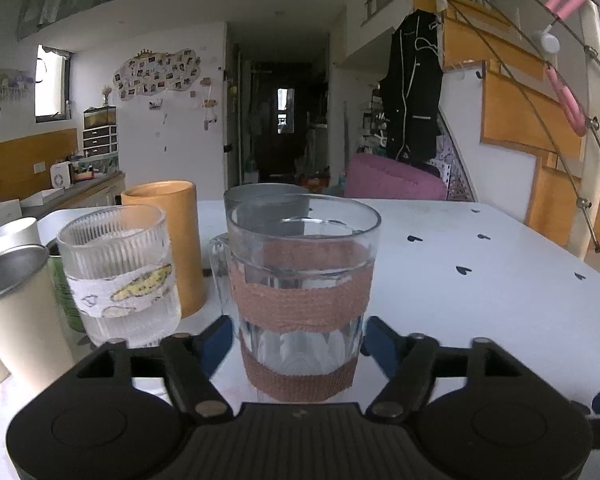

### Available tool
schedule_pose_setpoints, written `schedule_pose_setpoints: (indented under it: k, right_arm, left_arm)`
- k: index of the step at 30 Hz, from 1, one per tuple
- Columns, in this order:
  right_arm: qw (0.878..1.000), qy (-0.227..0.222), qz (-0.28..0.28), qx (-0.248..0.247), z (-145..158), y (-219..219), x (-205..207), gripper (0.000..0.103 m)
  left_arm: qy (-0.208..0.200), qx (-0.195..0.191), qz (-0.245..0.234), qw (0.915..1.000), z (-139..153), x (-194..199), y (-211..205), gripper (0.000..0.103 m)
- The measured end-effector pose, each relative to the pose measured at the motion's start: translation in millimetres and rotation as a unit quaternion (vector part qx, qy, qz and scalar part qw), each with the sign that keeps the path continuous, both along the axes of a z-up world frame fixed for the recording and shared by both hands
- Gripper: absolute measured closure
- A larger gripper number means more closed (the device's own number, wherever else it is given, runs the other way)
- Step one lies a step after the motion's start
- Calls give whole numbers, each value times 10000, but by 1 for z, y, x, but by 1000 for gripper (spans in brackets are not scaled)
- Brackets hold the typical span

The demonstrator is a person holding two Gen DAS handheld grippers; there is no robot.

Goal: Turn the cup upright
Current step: 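Carry the upright glass with the left gripper beside the grey cup, then set the glass down upright and open the left gripper, withdrawing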

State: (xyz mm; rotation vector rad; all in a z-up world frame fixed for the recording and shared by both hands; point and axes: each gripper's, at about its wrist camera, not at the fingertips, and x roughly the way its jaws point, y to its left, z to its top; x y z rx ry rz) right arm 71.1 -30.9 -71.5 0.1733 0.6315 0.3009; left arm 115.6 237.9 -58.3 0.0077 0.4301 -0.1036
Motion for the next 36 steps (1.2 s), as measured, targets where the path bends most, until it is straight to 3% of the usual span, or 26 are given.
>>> schedule_pose_setpoints:
  k: [4,11,25,36]
  right_arm:
    - [9999,-163,22,-20,8,4,-4,45]
    - [9980,-613,45,-115,34,15,-16,43]
    - [9924,-1145,-25,-460,69,36,-36,13]
    - [9910,-1157,-106,-665,75,51,-46,0]
  left_arm:
    - [21,-38,-58,10000,12,-16,3,11]
    - [114,-83,-63,9999,34,-52,17,7]
    - [107,171,344,9992,69,-108,40,0]
    - [182,67,446,9988,71,-127,43,0]
